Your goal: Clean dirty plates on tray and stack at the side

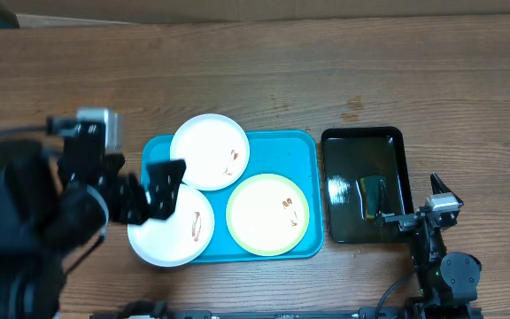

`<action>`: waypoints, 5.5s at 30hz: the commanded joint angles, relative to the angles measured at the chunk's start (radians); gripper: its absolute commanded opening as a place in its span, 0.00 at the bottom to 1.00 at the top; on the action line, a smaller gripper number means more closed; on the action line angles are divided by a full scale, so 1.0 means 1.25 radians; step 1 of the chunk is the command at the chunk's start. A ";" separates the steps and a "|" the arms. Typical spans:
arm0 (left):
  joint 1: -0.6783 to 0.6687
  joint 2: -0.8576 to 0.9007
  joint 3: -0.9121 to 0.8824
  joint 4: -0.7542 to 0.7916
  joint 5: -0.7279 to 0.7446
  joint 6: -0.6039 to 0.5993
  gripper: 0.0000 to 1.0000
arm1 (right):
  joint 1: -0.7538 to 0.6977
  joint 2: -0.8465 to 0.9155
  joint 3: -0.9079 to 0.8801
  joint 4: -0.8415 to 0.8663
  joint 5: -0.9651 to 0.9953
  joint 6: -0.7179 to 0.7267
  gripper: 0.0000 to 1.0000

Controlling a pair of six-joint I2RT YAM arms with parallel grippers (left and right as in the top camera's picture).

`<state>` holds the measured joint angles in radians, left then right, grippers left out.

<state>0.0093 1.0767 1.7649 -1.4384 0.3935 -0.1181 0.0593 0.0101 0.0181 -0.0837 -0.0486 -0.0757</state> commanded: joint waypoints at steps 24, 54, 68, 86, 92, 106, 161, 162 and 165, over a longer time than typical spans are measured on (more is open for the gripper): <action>-0.157 0.150 -0.515 0.103 -0.031 -0.059 1.00 | -0.003 -0.005 0.019 0.016 -0.050 0.148 1.00; -0.345 0.212 -0.697 0.454 -0.235 -0.294 0.62 | -0.003 1.071 1.111 -1.093 -0.056 0.256 0.74; -0.359 0.391 -0.701 0.523 -0.237 -0.301 0.39 | -0.002 1.149 0.780 -0.826 -0.051 0.296 0.96; -0.359 0.416 -0.702 0.557 -0.242 -0.301 0.34 | 0.000 1.227 0.622 -0.635 -0.046 0.355 0.90; -0.359 0.416 -0.704 0.562 -0.250 -0.301 0.32 | 0.021 1.227 0.574 -0.564 -0.045 0.355 0.90; -0.359 0.416 -0.717 0.579 -0.261 -0.301 0.26 | 0.042 1.227 0.571 -0.529 -0.046 0.358 0.75; -0.359 0.416 -0.732 0.606 -0.261 -0.301 0.37 | 0.040 1.255 0.667 -0.548 -0.022 0.355 0.85; -0.359 0.416 -0.732 0.605 -0.261 -0.301 0.37 | 0.040 1.255 0.667 -0.563 -0.023 0.355 0.86; -0.359 0.416 -0.735 0.598 -0.261 -0.301 0.37 | 0.042 1.256 0.661 -0.602 -0.025 0.358 0.82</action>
<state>-0.4324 1.5902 0.8585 -0.6857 0.0769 -0.4885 0.1066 1.5776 0.8230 -0.8188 -0.0719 0.3660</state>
